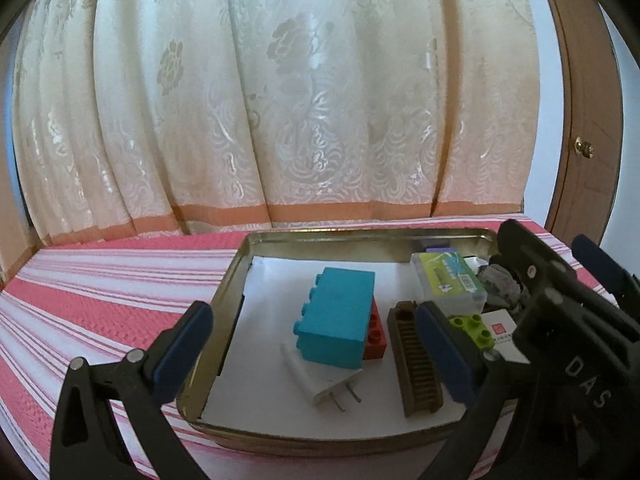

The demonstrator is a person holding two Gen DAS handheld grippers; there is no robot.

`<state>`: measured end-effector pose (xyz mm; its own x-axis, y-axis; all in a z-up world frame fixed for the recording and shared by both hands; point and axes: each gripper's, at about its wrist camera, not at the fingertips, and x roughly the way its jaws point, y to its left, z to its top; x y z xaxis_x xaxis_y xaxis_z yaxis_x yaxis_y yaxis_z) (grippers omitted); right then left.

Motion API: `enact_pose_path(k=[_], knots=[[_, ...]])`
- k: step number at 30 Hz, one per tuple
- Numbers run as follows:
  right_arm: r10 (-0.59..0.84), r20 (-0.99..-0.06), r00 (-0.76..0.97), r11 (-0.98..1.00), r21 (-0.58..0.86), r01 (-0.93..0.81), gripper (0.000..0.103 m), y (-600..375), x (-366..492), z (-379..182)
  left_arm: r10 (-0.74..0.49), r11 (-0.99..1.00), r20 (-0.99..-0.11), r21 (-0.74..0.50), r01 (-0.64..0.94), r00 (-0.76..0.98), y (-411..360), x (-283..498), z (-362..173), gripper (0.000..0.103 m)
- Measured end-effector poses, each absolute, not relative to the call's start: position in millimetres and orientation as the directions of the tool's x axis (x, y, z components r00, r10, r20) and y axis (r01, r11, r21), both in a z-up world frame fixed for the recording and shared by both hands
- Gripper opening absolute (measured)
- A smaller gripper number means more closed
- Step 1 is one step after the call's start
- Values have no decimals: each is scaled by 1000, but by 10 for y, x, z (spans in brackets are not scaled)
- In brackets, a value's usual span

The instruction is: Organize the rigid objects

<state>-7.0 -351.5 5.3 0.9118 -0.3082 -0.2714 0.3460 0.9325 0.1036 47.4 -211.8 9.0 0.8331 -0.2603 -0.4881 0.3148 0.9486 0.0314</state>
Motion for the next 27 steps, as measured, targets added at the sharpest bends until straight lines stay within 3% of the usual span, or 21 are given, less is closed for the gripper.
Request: enact_pose_path(k=[27], knots=[[-367,-219,904,917,80,391,88,-3203,-579,81,-285,949,-409,5,315,867,-1755,54,203,103]])
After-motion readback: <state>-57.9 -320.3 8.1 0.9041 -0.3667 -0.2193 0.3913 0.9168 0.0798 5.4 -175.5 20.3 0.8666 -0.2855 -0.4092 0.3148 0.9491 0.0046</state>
